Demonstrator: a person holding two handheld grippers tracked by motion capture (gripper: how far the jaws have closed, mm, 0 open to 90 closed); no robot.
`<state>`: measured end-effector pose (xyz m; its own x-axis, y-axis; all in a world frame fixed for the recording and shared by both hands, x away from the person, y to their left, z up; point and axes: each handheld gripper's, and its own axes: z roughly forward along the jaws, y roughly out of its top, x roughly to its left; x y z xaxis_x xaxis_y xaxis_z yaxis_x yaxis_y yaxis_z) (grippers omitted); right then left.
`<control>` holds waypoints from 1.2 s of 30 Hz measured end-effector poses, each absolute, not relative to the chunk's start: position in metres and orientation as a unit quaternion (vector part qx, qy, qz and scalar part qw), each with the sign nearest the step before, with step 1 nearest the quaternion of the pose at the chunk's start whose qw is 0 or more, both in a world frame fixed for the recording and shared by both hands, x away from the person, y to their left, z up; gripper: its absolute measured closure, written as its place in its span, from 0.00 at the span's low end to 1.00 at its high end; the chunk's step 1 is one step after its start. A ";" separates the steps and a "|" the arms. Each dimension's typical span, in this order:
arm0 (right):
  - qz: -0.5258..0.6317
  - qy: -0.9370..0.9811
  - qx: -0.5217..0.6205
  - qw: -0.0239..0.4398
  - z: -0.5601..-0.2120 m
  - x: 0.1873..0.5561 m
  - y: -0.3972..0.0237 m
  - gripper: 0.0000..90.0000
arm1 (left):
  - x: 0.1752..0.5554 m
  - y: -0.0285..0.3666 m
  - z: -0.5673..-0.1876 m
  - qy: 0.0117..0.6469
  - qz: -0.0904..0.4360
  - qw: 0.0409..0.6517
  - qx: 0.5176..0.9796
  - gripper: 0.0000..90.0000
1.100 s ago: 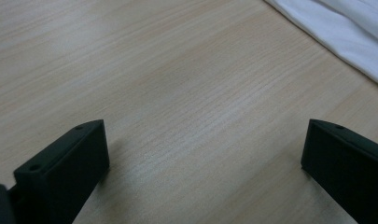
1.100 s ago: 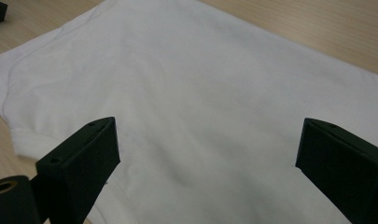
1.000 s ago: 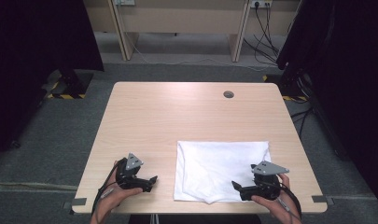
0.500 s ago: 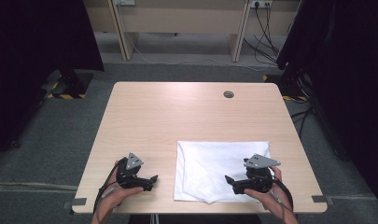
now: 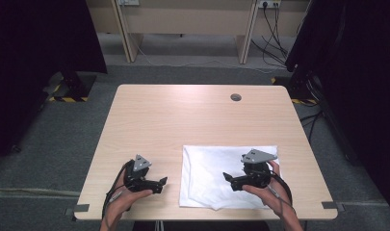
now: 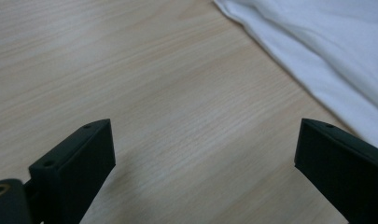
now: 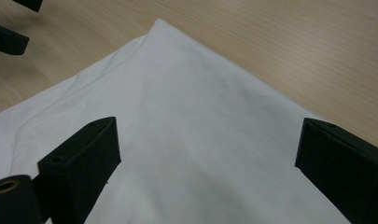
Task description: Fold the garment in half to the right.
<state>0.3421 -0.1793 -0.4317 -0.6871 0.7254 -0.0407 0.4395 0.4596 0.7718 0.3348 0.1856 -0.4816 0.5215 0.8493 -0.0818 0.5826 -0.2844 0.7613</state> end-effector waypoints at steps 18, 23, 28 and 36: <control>0.395 0.844 0.323 0.167 -0.425 0.369 -0.138 0.10 | 0.308 0.148 -0.478 0.445 0.185 0.413 0.772 0.05; 0.395 0.848 0.314 0.161 -0.427 0.377 -0.123 0.12 | 0.296 0.138 -0.477 0.446 0.184 0.419 0.769 0.05; 0.393 0.850 0.313 0.159 -0.431 0.385 -0.112 0.14 | 0.289 0.131 -0.478 0.447 0.183 0.420 0.768 0.06; 0.388 0.854 0.308 0.157 -0.431 0.398 -0.097 0.14 | 0.286 0.123 -0.483 0.451 0.171 0.421 0.768 0.06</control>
